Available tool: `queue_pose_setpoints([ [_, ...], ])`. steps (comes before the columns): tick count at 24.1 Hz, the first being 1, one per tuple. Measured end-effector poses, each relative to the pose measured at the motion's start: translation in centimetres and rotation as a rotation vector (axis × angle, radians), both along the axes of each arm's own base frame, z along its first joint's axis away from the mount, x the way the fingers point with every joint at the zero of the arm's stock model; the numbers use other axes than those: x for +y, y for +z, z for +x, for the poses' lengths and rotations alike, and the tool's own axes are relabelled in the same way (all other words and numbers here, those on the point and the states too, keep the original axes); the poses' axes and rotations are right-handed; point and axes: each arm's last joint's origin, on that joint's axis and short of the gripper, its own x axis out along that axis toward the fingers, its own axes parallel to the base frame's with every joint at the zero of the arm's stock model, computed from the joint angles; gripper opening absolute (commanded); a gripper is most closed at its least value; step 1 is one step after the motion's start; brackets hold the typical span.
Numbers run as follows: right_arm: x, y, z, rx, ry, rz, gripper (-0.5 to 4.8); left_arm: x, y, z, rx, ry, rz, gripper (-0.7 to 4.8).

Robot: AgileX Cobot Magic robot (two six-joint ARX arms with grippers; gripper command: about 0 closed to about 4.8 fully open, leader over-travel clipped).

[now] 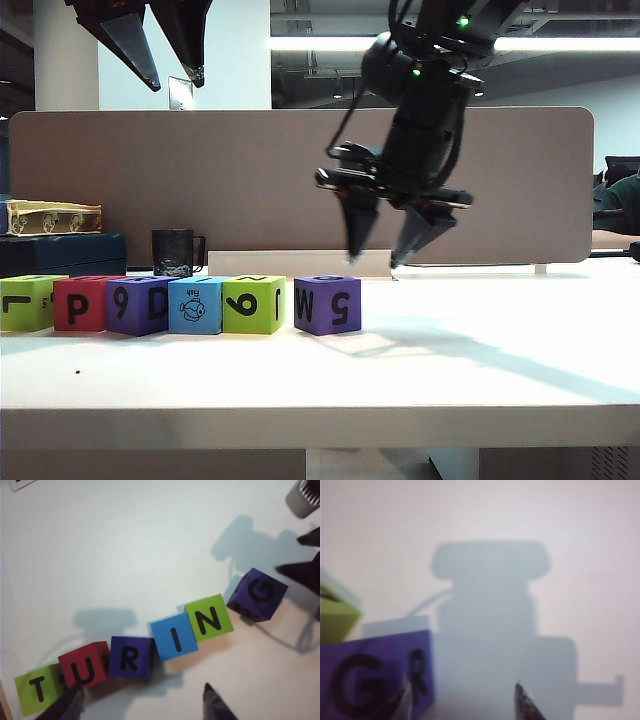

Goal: Select the appropriate blocks from the scattered letter blocks on the table and arrange them in a row to spell out "TURING".

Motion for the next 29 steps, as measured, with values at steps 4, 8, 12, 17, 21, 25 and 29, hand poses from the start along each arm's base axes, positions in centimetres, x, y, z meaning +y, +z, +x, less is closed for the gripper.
queue_pose_setpoints([
  [4, -0.4, -0.1, 0.1, -0.004, -0.025, -0.033, 1.38, 0.0, 0.0, 0.0, 0.0, 0.0, 0.0, 3.02],
  [8, -0.4, -0.1, 0.0, -0.002, -0.038, -0.061, 0.46, 0.0, 0.0, 0.0, 0.0, 0.0, 0.0, 3.02],
  [12, -0.5, -0.2, -0.1, 0.005, -0.04, -0.067, 0.32, 0.0, 0.0, 0.0, -0.003, -0.008, 0.007, 3.02],
  [17, -0.4, -0.2, -0.2, 0.031, -0.013, -0.032, -0.01, 0.0, 0.0, 0.0, -0.004, -0.007, 0.01, 3.02],
  [21, -0.2, -0.2, -0.3, 0.052, 0.016, 0.008, -0.01, 0.0, 0.0, 0.0, -0.004, -0.007, 0.01, 3.02],
  [25, 0.1, -1.3, -0.2, 0.095, 0.041, 0.029, -0.01, 0.0, 0.0, 0.0, -0.004, -0.007, 0.01, 3.02],
  [29, 0.4, -2.3, -0.2, 0.138, 0.055, 0.025, -0.01, 0.0, 0.0, 0.0, -0.004, -0.006, 0.01, 3.02],
])
